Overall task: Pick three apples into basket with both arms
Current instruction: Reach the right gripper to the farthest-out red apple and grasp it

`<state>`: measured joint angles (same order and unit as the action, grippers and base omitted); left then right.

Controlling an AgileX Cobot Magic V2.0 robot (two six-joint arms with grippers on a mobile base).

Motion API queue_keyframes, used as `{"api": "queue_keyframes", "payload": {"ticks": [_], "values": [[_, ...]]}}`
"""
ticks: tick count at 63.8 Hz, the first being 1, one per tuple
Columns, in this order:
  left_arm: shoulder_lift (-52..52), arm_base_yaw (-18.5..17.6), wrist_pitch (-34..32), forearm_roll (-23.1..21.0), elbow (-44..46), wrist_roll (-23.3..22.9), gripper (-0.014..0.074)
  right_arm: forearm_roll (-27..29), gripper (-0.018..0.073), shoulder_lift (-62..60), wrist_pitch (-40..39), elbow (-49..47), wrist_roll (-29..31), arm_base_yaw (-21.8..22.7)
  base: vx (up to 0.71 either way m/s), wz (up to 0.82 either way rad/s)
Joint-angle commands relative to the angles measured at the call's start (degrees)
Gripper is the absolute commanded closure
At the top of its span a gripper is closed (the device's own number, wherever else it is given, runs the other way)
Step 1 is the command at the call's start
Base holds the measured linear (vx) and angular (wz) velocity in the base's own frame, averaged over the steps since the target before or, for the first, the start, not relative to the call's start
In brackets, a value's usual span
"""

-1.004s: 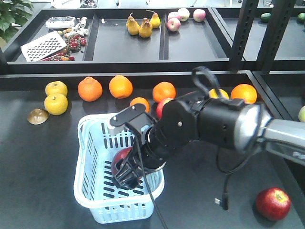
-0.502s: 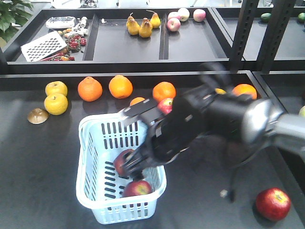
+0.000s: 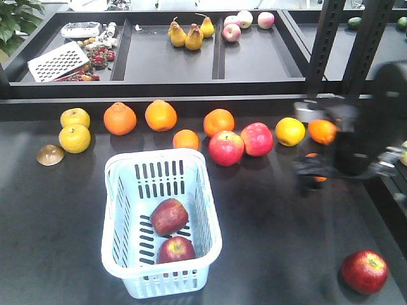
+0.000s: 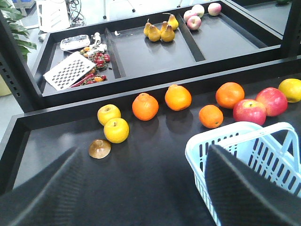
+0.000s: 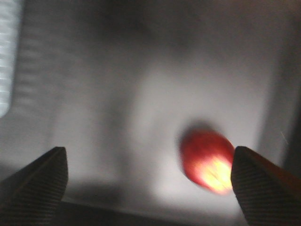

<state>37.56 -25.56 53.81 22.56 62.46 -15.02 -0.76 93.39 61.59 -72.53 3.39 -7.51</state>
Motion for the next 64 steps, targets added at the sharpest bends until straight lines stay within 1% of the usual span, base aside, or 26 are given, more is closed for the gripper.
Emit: {"api": "queue_keyframes", "payload": {"ticks": [1,9,12,17,22,50,59,64], "values": [[0.2,0.1,-3.5,1.2,1.6,-0.4,0.0074,-0.7,-0.0094,-2.3,-0.5,2.5,0.5,5.7,0.00,0.00],[0.2,0.1,-3.5,1.2,1.6,-0.4,0.0074,-0.2,-0.0092,-2.1,-7.0,9.3,0.8,12.1,0.00,0.00],[0.2,0.1,-3.5,1.2,1.6,-0.4,0.0074,0.8,-0.0092,-1.6,-9.9,10.9,0.9,13.7,0.00,0.00],[0.2,0.1,-3.5,1.2,1.6,-0.4,0.0074,3.0,-0.0092,0.3,-11.8,12.6,1.8,15.4,0.00,0.00],[0.2,0.1,-3.5,1.2,1.6,-0.4,0.0074,3.9,-0.0092,2.6,-11.8,12.9,3.0,15.5,0.00,0.00],[0.2,0.1,-3.5,1.2,1.6,-0.4,0.0074,3.9,-0.0085,16.8,-11.9,12.9,3.0,15.5,0.00,0.00],[0.2,0.1,-3.5,1.2,1.6,-0.4,0.0074,3.8,-0.0069,20.1,-12.2,12.9,3.0,15.5,0.00,0.00],[0.2,0.1,-3.5,1.2,1.6,-0.4,0.0074,3.8,-0.0043,21.0,-12.2,12.9,2.8,15.5,0.00,0.00]]}}
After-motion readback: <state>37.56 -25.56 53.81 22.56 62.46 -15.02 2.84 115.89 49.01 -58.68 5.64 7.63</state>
